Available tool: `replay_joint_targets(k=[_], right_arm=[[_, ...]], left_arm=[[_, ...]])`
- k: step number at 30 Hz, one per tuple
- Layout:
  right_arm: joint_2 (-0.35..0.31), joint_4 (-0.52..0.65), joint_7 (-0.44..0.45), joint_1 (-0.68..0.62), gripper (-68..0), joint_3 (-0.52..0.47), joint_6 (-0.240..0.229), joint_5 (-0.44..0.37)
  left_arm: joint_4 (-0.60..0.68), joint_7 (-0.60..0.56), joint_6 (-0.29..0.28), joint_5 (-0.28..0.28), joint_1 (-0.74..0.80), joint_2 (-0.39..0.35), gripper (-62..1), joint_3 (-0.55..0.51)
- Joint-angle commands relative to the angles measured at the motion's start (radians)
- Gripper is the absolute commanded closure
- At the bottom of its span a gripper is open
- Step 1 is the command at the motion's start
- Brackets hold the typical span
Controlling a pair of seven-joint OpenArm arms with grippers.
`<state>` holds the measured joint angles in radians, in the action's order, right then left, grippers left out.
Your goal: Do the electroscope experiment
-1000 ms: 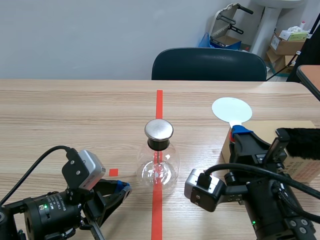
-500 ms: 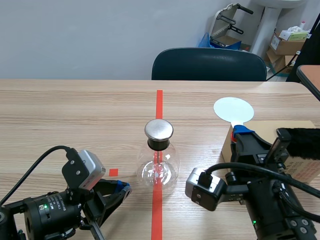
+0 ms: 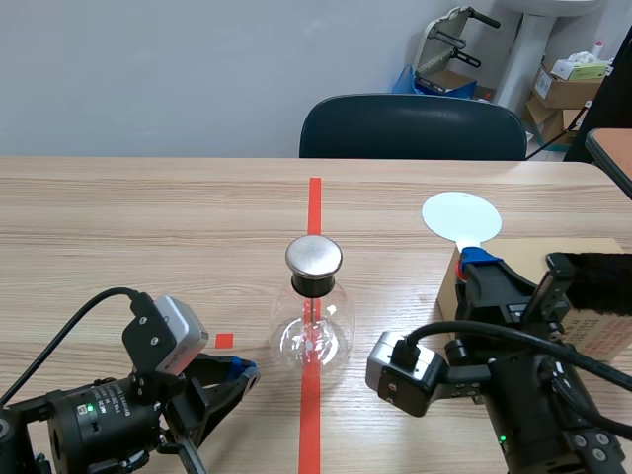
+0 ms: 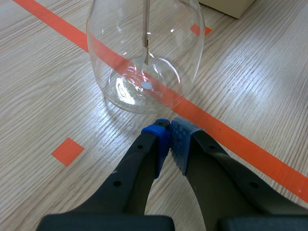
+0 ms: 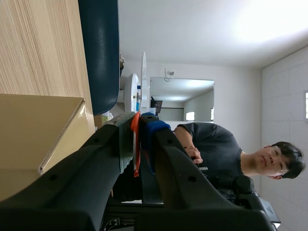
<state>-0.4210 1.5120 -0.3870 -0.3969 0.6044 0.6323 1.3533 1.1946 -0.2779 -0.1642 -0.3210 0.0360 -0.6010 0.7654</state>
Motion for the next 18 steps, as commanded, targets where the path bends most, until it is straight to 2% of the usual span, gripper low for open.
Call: replay_joint_targets(k=[1, 8, 16, 18], right_arm=[[0.000, 0.017, -0.004, 0.012, -1.3, -0.009, 0.011, 0.000], [0.000, 0.017, 0.032, 0.012, -1.3, -0.009, 0.012, 0.000], [0.000, 0.017, 0.180, 0.014, -1.3, -0.009, 0.012, 0.001], [0.000, 0.017, 0.221, 0.014, -1.3, -0.009, 0.027, 0.001]], left_arm=[[0.012, -0.016, -0.003, -0.003, 0.000, 0.005, -4.0, -0.003], [0.012, -0.016, -0.003, -0.003, 0.000, 0.005, -4.0, -0.003], [0.012, -0.016, -0.003, -0.003, 0.000, 0.005, -4.0, -0.003], [0.012, -0.016, -0.003, -0.003, 0.000, 0.005, -4.0, -0.003]])
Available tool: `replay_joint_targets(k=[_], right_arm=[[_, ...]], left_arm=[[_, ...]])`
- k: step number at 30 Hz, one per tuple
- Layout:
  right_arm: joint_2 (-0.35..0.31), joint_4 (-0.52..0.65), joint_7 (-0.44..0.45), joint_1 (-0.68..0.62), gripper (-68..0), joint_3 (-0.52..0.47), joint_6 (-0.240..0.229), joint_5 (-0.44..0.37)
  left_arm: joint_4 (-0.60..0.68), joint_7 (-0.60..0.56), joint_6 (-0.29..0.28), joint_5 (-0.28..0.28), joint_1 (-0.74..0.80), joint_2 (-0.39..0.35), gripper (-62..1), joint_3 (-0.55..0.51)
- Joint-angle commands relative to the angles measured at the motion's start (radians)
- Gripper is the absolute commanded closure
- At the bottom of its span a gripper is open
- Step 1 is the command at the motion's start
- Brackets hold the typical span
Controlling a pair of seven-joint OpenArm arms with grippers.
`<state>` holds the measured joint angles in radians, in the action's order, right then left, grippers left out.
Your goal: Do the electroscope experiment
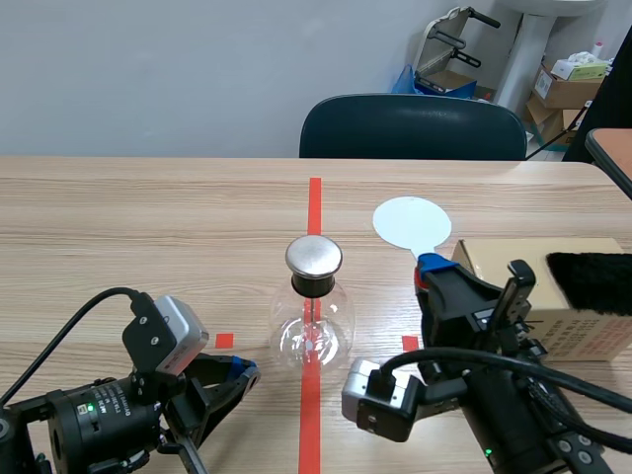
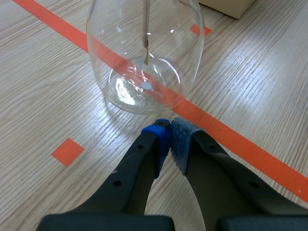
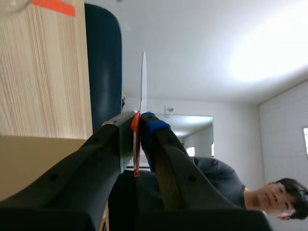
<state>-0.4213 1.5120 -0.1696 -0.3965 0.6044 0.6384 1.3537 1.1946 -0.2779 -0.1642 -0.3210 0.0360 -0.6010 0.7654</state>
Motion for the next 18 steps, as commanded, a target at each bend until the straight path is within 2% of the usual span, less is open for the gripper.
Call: replay_joint_targets(k=[1, 3, 7, 18], right_arm=[[0.000, 0.017, 0.026, 0.014, -1.3, -0.009, 0.030, 0.000], [0.000, 0.017, 0.071, 0.014, -1.3, -0.009, 0.050, 0.000], [0.000, 0.017, 0.135, 0.014, -1.3, -0.009, 0.050, 0.000], [0.000, 0.017, 0.293, 0.014, -1.3, -0.009, 0.020, 0.000]], left_arm=[[0.012, -0.016, -0.003, -0.003, 0.000, 0.005, -4.0, -0.003], [0.012, -0.016, -0.003, -0.003, 0.000, 0.005, -4.0, -0.003], [0.012, -0.016, -0.003, -0.003, 0.000, 0.005, -4.0, -0.003], [0.012, -0.017, -0.003, -0.003, 0.000, 0.005, -4.0, -0.003]])
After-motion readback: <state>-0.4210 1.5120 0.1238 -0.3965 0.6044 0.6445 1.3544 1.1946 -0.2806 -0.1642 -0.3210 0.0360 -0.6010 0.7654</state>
